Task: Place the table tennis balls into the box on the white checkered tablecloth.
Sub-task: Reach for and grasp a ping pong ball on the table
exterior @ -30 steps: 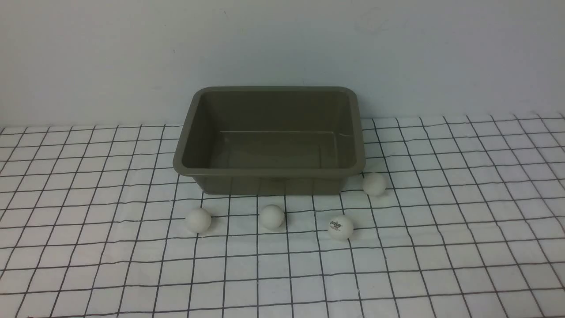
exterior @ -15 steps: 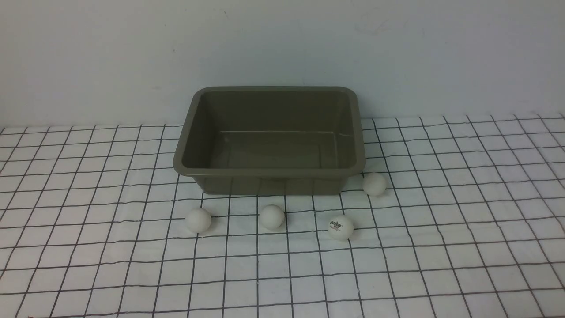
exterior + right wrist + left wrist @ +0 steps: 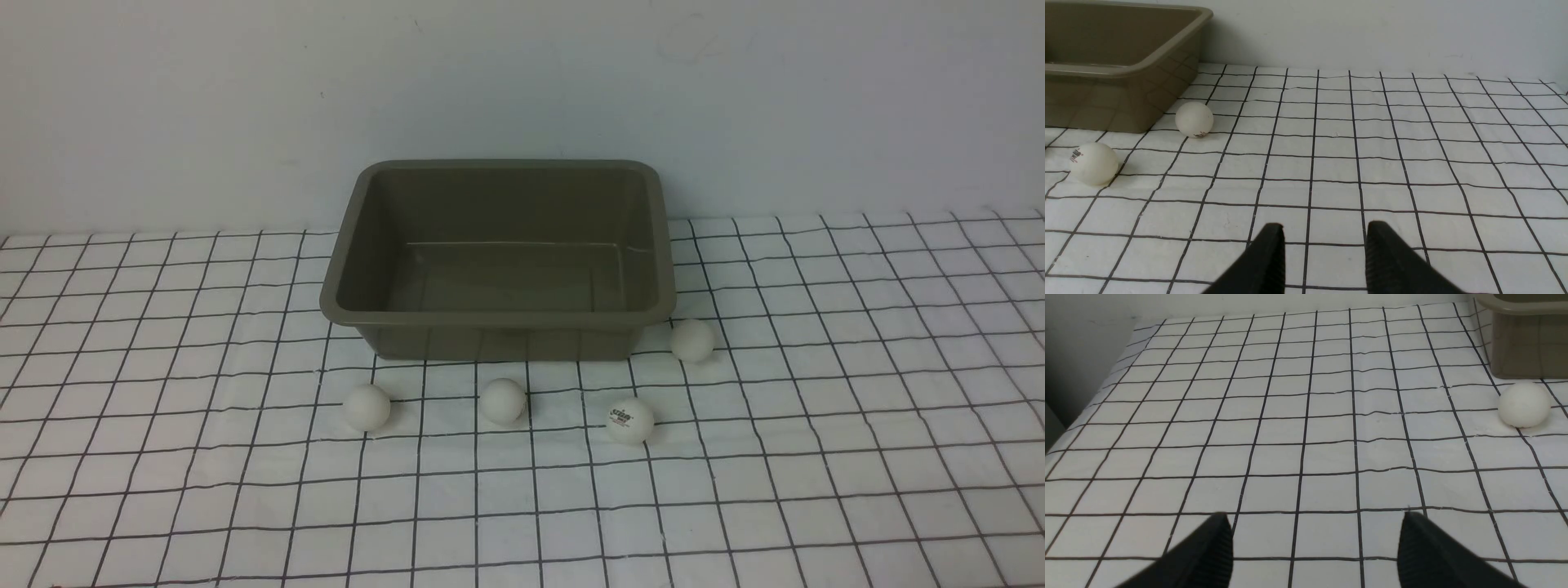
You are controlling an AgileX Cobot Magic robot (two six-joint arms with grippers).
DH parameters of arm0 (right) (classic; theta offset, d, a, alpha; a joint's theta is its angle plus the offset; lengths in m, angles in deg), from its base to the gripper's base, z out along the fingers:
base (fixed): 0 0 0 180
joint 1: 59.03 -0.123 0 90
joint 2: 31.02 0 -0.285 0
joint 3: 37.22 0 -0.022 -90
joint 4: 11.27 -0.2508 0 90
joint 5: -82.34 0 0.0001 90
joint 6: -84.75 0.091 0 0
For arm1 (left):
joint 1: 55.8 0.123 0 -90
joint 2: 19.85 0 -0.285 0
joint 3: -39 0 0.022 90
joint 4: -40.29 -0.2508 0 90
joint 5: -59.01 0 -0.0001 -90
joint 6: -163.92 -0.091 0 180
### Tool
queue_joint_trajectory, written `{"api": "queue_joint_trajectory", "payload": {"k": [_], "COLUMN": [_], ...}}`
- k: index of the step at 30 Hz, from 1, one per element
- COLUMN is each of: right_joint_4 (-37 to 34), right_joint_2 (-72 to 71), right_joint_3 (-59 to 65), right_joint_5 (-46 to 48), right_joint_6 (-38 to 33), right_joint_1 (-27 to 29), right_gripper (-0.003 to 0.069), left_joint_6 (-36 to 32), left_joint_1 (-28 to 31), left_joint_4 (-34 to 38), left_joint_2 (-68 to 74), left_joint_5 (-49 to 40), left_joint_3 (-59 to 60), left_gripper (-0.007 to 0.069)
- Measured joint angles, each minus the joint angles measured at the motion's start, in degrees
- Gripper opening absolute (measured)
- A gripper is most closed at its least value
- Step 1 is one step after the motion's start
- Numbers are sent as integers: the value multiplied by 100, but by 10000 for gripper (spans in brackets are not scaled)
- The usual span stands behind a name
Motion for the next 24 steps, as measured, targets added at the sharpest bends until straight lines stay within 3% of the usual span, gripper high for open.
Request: {"api": "queue_joint_trajectory", "payload": {"k": [11,17,24], "right_joint_4": [-39,-448,-419], "right_joint_2": [0,0,18], "right_joint_3": [0,57,-1018], "right_joint_5": [-7,-602,-192], "right_joint_6": [-9,572,605], "right_joint_1": [0,0,0], "right_gripper": [262,262,262], "left_joint_6": [0,0,0], "left_joint_1": [0,0,0], "left_joint_4": [0,0,0], "left_joint_2": [0,0,0], "left_joint_5": [0,0,0], "left_joint_3": [0,0,0], "left_gripper": [489,489,489]}}
